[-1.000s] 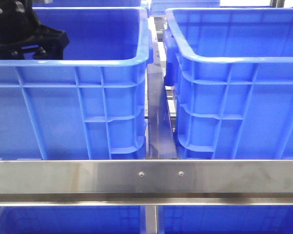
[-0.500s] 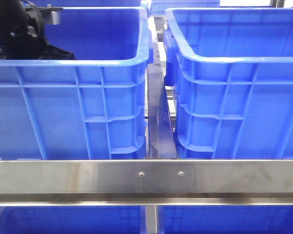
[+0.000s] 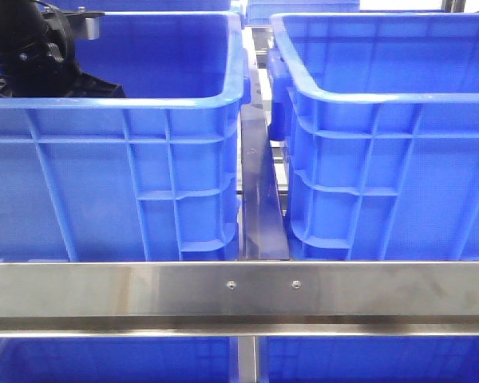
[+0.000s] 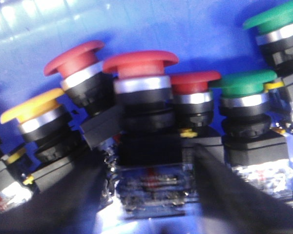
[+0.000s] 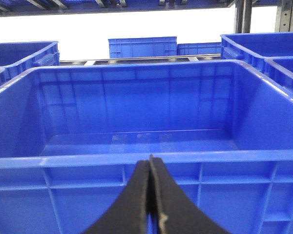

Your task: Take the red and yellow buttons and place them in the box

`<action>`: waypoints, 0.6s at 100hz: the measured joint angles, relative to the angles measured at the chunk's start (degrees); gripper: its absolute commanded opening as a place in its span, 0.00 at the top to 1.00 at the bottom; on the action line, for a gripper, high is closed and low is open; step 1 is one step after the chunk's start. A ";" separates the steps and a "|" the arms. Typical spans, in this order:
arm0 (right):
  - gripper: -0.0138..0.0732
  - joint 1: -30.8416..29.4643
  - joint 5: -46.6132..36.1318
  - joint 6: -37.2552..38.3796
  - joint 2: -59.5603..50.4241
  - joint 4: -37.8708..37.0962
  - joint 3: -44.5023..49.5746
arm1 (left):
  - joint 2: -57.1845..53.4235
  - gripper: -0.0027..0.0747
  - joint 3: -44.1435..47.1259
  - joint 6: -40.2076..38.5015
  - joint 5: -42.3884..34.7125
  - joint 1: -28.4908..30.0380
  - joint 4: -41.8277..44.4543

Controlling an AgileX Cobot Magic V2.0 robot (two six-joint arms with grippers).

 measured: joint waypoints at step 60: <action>0.97 0.00 0.00 0.00 0.00 0.00 0.00 | -14.69 0.99 -0.09 0.12 3.22 -3.44 0.00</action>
